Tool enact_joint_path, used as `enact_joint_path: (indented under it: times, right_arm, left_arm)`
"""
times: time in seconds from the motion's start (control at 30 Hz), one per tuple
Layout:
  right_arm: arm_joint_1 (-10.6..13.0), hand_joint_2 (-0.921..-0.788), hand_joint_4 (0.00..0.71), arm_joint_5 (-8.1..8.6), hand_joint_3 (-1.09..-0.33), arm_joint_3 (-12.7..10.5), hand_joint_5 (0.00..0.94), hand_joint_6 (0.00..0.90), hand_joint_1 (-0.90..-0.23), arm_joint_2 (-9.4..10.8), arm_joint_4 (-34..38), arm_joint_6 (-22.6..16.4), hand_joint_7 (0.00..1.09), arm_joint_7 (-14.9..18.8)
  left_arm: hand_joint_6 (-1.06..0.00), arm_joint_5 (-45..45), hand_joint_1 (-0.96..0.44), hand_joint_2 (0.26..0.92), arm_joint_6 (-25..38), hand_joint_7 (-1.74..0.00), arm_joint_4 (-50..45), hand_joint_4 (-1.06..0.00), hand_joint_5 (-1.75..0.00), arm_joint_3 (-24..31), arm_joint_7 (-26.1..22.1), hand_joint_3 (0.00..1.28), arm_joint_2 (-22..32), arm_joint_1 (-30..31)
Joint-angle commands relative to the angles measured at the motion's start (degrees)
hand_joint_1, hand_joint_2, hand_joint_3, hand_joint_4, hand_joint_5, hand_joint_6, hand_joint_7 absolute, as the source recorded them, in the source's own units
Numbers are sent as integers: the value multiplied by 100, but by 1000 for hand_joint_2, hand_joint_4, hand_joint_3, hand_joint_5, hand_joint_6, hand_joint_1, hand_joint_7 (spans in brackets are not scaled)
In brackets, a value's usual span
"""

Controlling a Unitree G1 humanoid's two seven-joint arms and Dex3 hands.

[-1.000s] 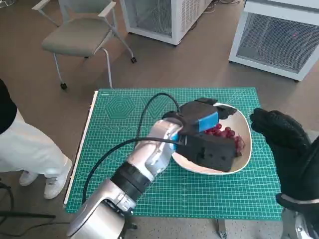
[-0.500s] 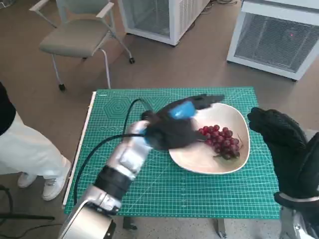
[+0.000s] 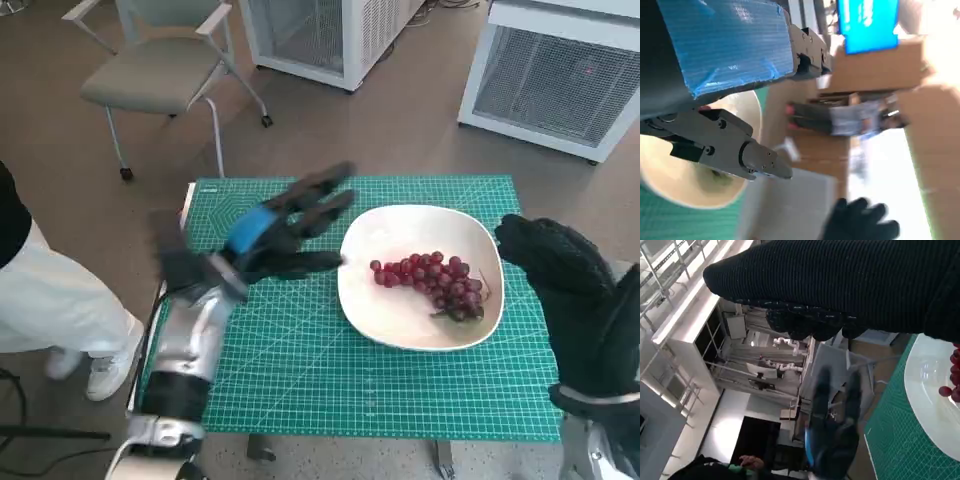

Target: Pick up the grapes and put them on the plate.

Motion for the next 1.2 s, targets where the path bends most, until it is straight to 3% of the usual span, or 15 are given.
enact_joint_path:
  times: [0.03, 0.4, 1.2]
  right_arm:
    - [6, -921, 470, 0, -560, -13, 41, 128, -549, -26, 141, 46, 819, 31]
    - [-143, -921, 473, 11, -554, -32, 43, 137, -550, -69, 374, -27, 812, 104]
    - [-213, -921, 472, 50, -553, -105, 43, 147, -545, -155, 460, -41, 800, 230]
  left_arm:
    - [-316, -352, -408, 852, -310, -4, 261, -206, -2, 358, -364, 2, 105, 156]
    - [-320, -710, -404, 873, -323, -2, 18, -174, 0, 731, -252, 6, 1, 527]
    - [-321, -815, -378, 888, -414, 0, -559, -144, 0, 706, 8, 1, -232, 917]
